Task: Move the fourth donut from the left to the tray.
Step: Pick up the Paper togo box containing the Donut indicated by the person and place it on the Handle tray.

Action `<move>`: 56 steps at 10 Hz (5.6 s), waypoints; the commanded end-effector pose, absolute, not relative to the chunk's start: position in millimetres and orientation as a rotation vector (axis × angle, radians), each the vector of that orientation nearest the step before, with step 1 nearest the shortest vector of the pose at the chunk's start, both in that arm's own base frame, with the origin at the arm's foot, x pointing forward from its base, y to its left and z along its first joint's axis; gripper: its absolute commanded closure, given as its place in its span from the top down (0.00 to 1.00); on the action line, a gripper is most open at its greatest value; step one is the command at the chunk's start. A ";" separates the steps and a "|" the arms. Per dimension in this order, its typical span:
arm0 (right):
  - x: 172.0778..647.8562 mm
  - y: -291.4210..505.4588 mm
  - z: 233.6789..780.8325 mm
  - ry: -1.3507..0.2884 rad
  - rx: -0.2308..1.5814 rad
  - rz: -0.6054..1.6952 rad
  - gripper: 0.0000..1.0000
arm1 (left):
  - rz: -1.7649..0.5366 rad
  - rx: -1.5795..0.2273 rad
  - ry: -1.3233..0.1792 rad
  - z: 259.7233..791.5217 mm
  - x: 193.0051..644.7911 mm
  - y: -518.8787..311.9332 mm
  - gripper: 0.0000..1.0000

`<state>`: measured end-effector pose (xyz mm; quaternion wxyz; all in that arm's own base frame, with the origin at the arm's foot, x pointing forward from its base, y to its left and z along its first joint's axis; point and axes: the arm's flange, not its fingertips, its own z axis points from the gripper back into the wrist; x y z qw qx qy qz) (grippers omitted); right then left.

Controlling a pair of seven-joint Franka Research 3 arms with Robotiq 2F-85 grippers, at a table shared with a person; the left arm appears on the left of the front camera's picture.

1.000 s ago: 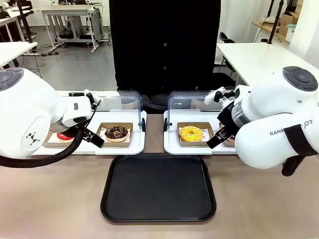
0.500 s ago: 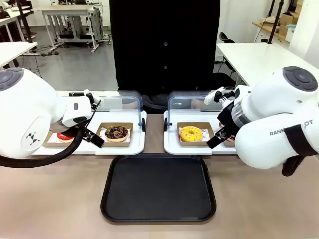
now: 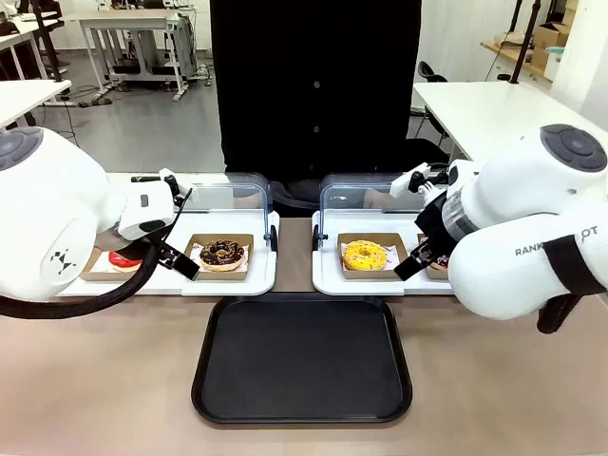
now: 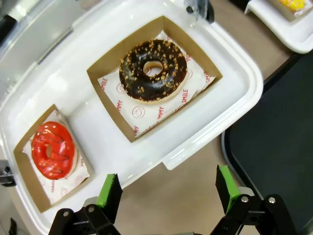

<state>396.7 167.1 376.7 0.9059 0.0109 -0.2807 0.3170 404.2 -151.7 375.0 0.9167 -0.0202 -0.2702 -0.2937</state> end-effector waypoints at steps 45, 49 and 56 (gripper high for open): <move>442.5 -200.6 475.4 -0.958 0.843 0.618 1.00 | -0.832 -0.783 -0.905 499.7 375.4 197.4 1.00; 442.5 -200.6 475.4 -0.958 0.843 0.618 1.00 | -0.832 -0.783 -0.905 499.7 375.4 197.4 1.00; 442.5 -200.6 475.4 -0.958 0.843 0.618 1.00 | -0.832 -0.783 -0.905 499.7 375.4 197.4 1.00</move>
